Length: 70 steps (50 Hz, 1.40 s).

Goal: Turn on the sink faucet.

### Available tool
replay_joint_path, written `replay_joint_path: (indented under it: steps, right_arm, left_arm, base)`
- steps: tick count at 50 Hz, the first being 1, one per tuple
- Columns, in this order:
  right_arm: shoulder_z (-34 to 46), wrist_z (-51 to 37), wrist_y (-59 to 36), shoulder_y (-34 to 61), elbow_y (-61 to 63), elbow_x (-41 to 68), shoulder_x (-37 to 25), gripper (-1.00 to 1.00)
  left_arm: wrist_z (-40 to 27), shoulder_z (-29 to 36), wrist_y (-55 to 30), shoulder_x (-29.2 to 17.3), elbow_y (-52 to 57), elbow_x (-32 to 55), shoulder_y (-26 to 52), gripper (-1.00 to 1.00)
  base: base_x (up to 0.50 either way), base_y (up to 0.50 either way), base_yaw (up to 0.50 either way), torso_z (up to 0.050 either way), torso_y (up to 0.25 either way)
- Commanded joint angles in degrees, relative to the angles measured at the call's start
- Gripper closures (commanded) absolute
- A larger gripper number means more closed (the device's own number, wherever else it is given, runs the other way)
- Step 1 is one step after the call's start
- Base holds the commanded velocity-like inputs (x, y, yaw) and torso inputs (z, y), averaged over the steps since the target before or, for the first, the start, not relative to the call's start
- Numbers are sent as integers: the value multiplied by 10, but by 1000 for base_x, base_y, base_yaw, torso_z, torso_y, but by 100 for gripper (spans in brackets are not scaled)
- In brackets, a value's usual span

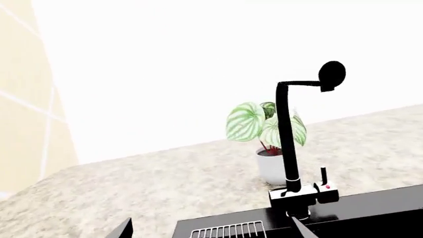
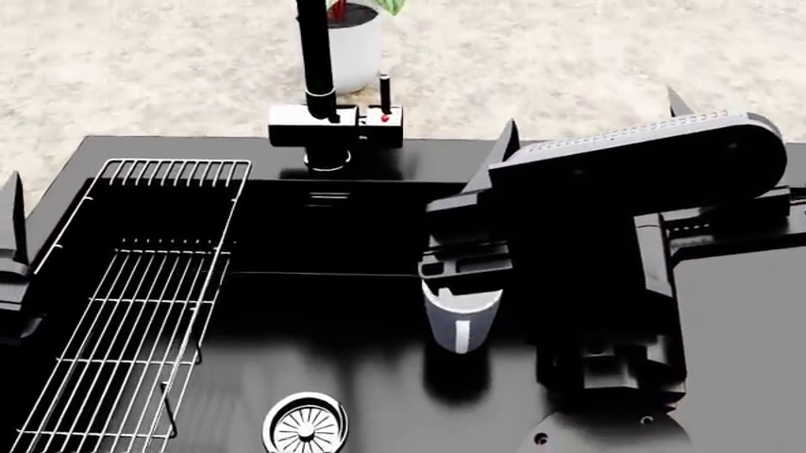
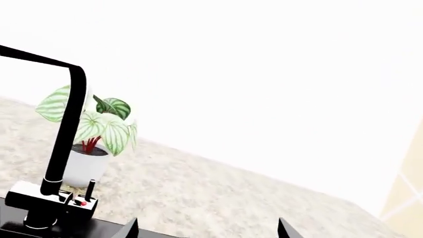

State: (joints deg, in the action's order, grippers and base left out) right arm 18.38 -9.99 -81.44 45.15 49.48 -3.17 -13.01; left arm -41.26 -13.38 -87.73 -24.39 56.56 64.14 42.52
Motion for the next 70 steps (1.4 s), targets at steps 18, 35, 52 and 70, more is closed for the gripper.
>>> replay_joint_path:
  steps: [18, 35, 52, 70]
  right_arm:
    - [-28, 11, 0, -2, -7, -10, 8, -100]
    - [-42, 23, 42, 0, -63, 10, 30, -100]
    - [-37, 39, 139, 77, -280, 45, 85, -100]
    - [-18, 29, 222, 163, -504, 66, 113, -100]
  left_arm:
    - [-14, 39, 54, -15, -12, 1, -17, -100]
    - [-4, 73, 102, -33, -27, -36, -43, -100]
    - [22, 119, 163, -55, -58, -103, -79, -100]
    - [25, 131, 178, -67, -69, -114, -89, -100]
  base:
    - [355, 119, 0, 33, 54]
    - [65, 0, 0, 0, 0]
    - [0, 0, 0, 0, 0]
    - [0, 0, 0, 0, 0]
